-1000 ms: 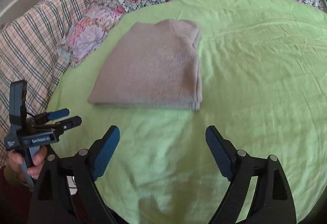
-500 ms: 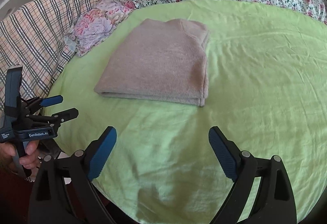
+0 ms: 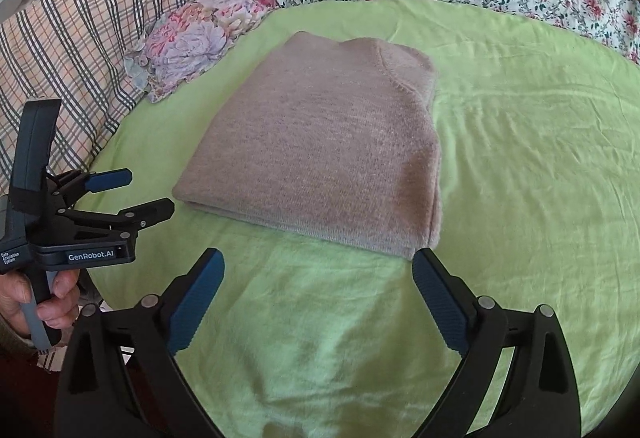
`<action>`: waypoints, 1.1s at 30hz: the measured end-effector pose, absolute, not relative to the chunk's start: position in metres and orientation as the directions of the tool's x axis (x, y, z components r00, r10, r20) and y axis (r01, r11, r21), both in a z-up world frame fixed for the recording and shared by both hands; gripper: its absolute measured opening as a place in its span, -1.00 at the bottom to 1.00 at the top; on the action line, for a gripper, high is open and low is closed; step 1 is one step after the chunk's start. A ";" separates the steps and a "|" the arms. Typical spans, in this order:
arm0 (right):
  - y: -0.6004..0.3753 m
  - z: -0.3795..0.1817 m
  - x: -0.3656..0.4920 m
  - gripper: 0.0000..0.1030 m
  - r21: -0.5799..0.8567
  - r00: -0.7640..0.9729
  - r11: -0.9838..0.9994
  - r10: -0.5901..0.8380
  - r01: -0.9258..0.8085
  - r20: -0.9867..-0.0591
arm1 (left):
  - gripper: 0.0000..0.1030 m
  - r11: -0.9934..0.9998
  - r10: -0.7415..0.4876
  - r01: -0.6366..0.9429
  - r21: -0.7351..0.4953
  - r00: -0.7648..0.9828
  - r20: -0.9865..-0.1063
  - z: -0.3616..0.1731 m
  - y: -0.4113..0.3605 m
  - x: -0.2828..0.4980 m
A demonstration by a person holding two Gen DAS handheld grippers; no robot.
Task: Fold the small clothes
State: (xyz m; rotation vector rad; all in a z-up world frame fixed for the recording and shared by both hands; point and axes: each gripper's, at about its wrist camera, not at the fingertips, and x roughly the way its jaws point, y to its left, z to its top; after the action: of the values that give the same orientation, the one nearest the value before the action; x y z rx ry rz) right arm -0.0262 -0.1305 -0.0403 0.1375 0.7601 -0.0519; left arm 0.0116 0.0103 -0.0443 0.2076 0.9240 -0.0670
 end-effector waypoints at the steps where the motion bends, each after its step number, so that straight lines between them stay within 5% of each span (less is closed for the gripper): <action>1: -0.130 -0.040 -0.025 0.85 0.106 0.724 0.989 0.002 0.099 -0.690 | 0.70 0.978 0.034 0.143 0.150 0.603 -0.797 -0.044 0.011 0.013; 22: -0.154 -0.017 0.010 0.86 0.118 0.746 0.987 -0.005 0.113 -0.666 | 0.76 0.989 -0.007 0.119 0.091 0.641 -0.768 -0.019 0.007 0.040; 33: -0.239 -0.019 0.064 0.80 0.398 0.775 0.887 0.077 0.234 -0.627 | 0.76 0.966 -0.257 0.135 -0.220 0.577 -0.775 -0.025 0.034 0.127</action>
State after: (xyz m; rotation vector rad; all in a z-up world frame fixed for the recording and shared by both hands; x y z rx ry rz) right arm 0.0643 -0.2394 -0.0187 0.4819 0.6858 -0.0884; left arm 0.1271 0.0337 -0.0251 -0.1424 0.9287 -0.2304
